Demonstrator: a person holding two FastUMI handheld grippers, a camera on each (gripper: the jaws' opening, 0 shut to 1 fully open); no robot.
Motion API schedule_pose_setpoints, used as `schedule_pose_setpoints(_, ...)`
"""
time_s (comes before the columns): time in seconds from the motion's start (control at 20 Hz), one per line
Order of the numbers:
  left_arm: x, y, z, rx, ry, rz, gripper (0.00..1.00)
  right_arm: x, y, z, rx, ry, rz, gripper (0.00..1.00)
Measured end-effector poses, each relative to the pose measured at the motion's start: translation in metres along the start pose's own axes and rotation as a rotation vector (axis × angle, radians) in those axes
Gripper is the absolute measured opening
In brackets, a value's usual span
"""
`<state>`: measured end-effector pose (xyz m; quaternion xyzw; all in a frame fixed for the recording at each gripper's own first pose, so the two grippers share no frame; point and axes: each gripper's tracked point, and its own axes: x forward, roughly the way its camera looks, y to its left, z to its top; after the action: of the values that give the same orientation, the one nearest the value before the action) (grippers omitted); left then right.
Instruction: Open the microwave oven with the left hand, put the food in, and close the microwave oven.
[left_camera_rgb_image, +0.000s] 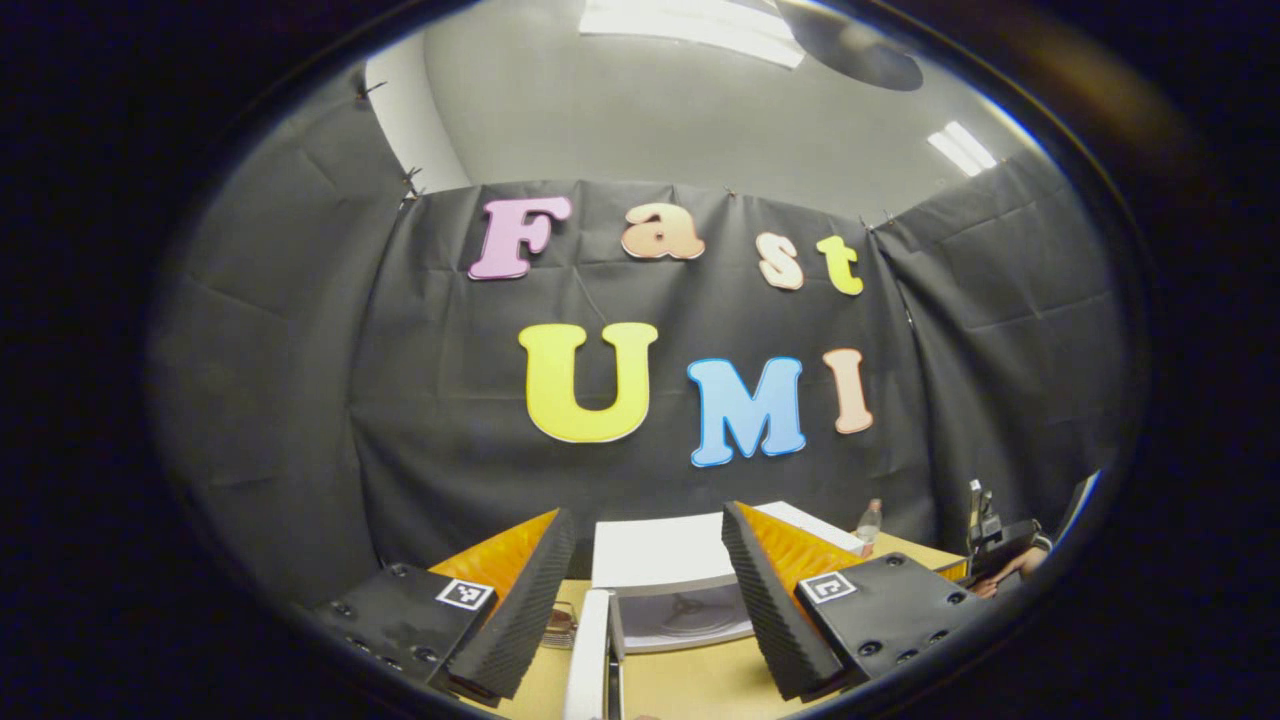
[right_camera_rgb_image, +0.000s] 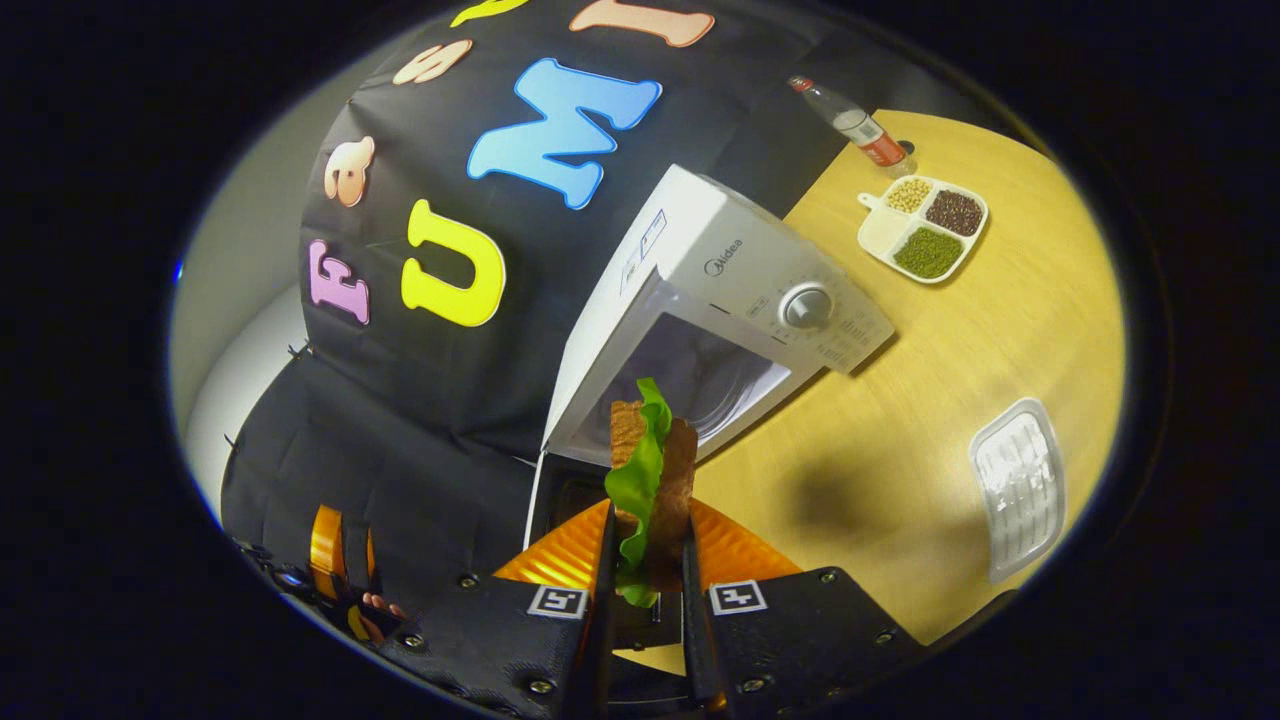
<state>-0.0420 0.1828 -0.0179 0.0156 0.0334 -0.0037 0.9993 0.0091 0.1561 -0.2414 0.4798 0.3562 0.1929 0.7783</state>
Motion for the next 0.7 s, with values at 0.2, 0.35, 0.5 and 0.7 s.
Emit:
schedule_pose_setpoints(0.2,-0.011,0.031,0.001,0.010,0.003,0.045,0.95,0.040,0.012,-0.001,0.046,-0.029,0.029,0.30)
schedule_pose_setpoints(0.35,-0.020,0.054,-0.004,0.010,0.010,0.084,0.91,0.067,0.017,0.001,0.073,-0.064,0.036,0.30)
schedule_pose_setpoints(0.5,-0.032,0.075,-0.010,0.002,0.023,0.120,0.91,0.098,0.018,0.006,0.113,-0.131,0.041,0.30)
schedule_pose_setpoints(0.7,-0.040,0.100,-0.019,0.006,0.042,0.152,0.91,0.140,0.010,0.006,0.153,-0.194,0.015,0.30)
